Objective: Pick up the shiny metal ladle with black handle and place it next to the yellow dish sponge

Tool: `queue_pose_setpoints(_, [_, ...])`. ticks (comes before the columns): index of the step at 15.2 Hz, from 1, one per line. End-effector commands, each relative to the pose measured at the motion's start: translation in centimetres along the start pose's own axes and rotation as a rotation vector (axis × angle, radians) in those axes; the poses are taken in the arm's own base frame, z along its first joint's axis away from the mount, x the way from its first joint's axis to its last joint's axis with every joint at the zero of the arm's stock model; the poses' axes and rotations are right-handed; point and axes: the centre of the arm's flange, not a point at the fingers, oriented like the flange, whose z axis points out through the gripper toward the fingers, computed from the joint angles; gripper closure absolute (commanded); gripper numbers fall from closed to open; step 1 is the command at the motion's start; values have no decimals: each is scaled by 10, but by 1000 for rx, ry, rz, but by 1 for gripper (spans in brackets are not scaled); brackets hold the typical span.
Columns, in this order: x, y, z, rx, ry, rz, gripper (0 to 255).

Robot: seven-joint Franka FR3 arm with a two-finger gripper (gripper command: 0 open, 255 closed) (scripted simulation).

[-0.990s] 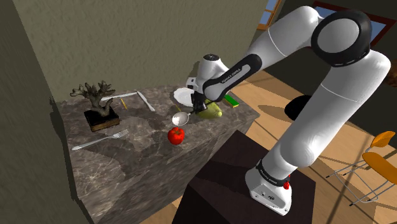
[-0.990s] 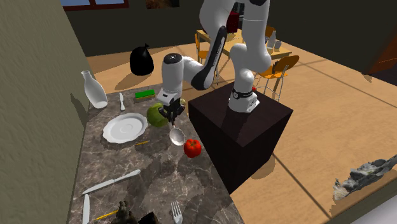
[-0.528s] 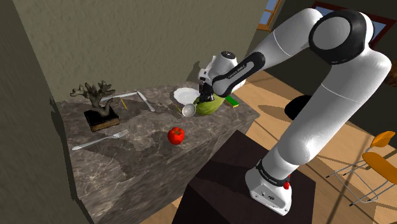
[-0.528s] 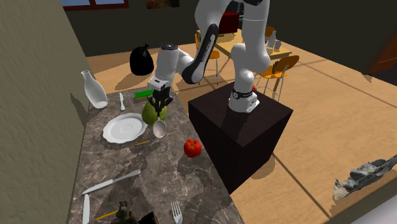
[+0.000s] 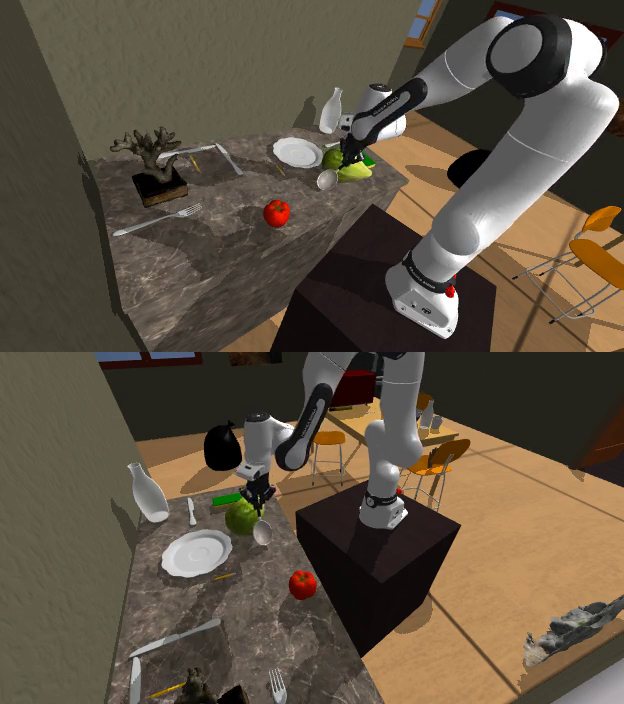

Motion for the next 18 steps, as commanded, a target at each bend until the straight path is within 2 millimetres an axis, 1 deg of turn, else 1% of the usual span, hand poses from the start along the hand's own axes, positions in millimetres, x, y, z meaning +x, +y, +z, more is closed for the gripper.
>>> queue_pose_setpoints(1, [-29, -8, 8, 22, 2, -1, 255])
queue_pose_setpoints(2, [-42, -8, 10, 22, 2, -1, 255])
queue_pose_setpoints(3, [-45, -9, 10, 22, 2, -1, 255])
queue_pose_setpoints(18, [-37, -18, 88, 22, 2, -1, 255])
